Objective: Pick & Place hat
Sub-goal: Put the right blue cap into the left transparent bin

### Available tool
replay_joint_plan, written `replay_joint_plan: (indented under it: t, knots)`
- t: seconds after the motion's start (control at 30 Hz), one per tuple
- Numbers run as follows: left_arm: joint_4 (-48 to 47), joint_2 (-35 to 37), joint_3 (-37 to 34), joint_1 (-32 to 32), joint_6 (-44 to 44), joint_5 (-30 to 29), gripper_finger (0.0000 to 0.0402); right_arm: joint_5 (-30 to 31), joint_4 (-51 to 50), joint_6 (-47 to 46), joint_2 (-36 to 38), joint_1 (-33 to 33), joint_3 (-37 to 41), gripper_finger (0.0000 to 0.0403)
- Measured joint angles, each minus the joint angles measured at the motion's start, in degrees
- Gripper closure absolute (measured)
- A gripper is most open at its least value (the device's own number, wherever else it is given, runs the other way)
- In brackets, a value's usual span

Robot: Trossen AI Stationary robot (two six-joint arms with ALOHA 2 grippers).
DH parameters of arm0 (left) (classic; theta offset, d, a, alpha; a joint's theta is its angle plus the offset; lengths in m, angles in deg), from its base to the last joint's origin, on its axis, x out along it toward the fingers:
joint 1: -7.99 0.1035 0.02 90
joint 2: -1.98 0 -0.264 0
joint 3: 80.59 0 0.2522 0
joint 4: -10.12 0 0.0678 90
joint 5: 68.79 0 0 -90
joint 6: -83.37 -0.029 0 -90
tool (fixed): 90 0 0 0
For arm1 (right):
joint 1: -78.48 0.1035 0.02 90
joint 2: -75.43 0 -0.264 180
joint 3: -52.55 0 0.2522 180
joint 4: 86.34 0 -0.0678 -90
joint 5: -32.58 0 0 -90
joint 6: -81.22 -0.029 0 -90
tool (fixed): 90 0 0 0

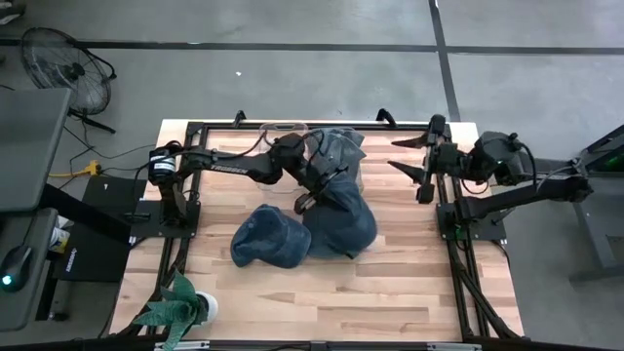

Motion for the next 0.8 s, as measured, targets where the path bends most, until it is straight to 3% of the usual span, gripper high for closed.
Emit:
replay_joint_plan:
  t: [0.13,0.3,0.47,0.63,0.8]
  knots:
    - [-14.48,2.38,0.02,2.3,-4.76,0.58,0.0401,-0.03,-8.25,-4.73,0.31,0.0,0.0,0.0206]
    - [-37.27,7.29,0.04,4.92,-16.26,-4.68,0.0401,-0.01,-14.75,-7.72,-0.08,0.0,1.12,0.0206]
    - [-64.21,13.15,2.79,6.86,-29.01,-15.66,0.0402,-0.04,-14.85,-7.79,-0.33,0.0,3.58,0.0206]
    - [-86.51,14.92,11.64,7.02,-36.84,-27.21,0.0402,-0.02,-13.66,-7.91,-0.3,0.0,7.05,0.0206]
    - [-100.43,14.94,20.83,7.0,-40.56,-35.3,0.0401,-0.02,-9.12,-7.79,-0.29,0.0,13.11,0.0206]
